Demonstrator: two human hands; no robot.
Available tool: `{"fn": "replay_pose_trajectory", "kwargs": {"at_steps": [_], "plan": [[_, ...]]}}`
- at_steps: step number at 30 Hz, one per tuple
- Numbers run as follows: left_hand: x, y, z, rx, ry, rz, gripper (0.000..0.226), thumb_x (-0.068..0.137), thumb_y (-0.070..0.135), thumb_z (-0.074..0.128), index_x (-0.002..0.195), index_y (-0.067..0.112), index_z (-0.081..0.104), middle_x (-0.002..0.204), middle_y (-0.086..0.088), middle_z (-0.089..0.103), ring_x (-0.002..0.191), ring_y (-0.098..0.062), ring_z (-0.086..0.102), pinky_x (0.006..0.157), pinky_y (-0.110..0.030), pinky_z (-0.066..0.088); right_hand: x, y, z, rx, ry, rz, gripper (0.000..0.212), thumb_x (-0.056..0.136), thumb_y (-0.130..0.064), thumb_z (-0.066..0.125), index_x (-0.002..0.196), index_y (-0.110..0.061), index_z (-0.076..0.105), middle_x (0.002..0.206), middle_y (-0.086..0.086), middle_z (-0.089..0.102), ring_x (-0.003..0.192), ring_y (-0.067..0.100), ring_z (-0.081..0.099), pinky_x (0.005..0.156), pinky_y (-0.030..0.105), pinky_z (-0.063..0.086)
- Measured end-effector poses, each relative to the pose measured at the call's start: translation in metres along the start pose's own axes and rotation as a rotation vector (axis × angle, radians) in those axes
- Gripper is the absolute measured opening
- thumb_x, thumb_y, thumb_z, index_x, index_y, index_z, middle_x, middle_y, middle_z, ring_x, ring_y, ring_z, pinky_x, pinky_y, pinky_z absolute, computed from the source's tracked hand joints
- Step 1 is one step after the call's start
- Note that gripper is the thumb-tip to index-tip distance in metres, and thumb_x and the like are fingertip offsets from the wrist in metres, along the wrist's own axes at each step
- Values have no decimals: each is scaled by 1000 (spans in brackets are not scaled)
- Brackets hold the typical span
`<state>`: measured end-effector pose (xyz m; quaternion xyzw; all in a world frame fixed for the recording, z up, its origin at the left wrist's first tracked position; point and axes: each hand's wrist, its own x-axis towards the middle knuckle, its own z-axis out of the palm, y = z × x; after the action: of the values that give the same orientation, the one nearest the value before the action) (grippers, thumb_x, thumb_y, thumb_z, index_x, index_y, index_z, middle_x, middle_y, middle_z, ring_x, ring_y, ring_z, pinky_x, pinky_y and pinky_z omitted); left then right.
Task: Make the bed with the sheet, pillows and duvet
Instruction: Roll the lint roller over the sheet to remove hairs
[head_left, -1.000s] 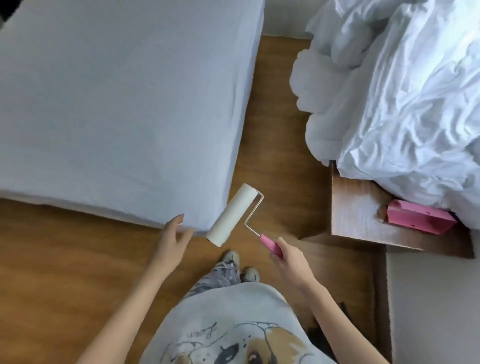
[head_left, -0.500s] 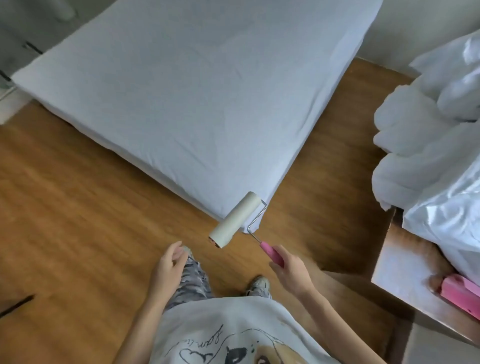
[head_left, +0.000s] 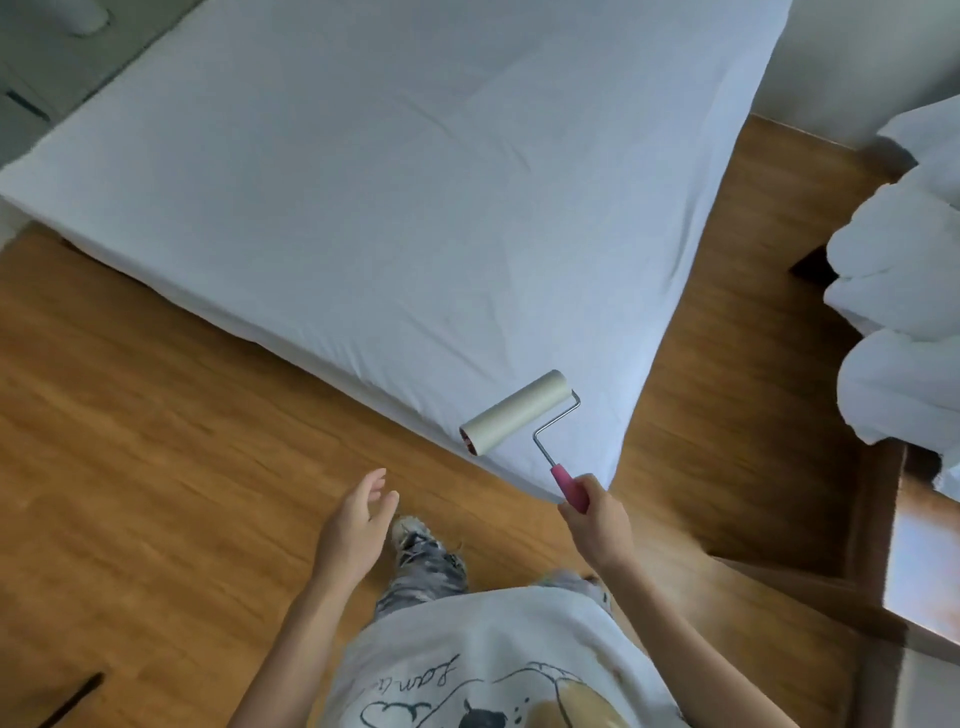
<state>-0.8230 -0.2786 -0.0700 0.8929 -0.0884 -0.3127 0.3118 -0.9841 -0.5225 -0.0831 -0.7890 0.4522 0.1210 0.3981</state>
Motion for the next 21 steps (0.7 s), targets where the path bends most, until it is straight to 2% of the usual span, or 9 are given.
{"fn": "replay_pose_trajectory", "kwargs": {"at_steps": [2, 5, 10, 15, 21], "plan": [[29, -7, -36, 91, -55, 67, 41, 100, 33, 47, 139, 22, 46, 135, 4, 53, 121, -11, 51, 90, -27, 44, 7, -36, 19, 52, 17, 41, 11, 88, -16, 59, 88, -19, 49, 65, -7, 50, 59, 12, 47, 54, 21, 34], [76, -8, -82, 213, -97, 136, 42, 100, 31, 49, 140, 20, 46, 136, 1, 53, 121, -14, 51, 90, -27, 44, 20, -82, 37, 141, 45, 99, 11, 91, -23, 61, 92, -17, 52, 70, -6, 54, 61, 4, 48, 54, 17, 34], [152, -3, -119, 277, -89, 160, 42, 99, 29, 50, 140, 18, 46, 136, -2, 53, 121, -18, 52, 94, -33, 46, 49, -120, 59, 190, 69, 170, 19, 94, -36, 56, 90, -18, 53, 70, -7, 55, 61, 6, 49, 53, 22, 34], [218, -1, -108, 283, -100, 170, 43, 98, 26, 52, 139, 14, 47, 140, -3, 49, 126, -20, 49, 101, -36, 46, 106, -132, 83, 188, 30, 260, 21, 95, -35, 55, 83, -18, 50, 67, -5, 55, 61, 17, 50, 55, 30, 37], [320, -11, -64, 346, -188, 211, 44, 97, 23, 53, 138, 10, 47, 144, -7, 43, 135, -20, 38, 109, -31, 33, 194, -145, 123, 206, 3, 341, 18, 96, -33, 53, 87, -18, 51, 63, -5, 53, 59, 18, 49, 55, 31, 37]]}}
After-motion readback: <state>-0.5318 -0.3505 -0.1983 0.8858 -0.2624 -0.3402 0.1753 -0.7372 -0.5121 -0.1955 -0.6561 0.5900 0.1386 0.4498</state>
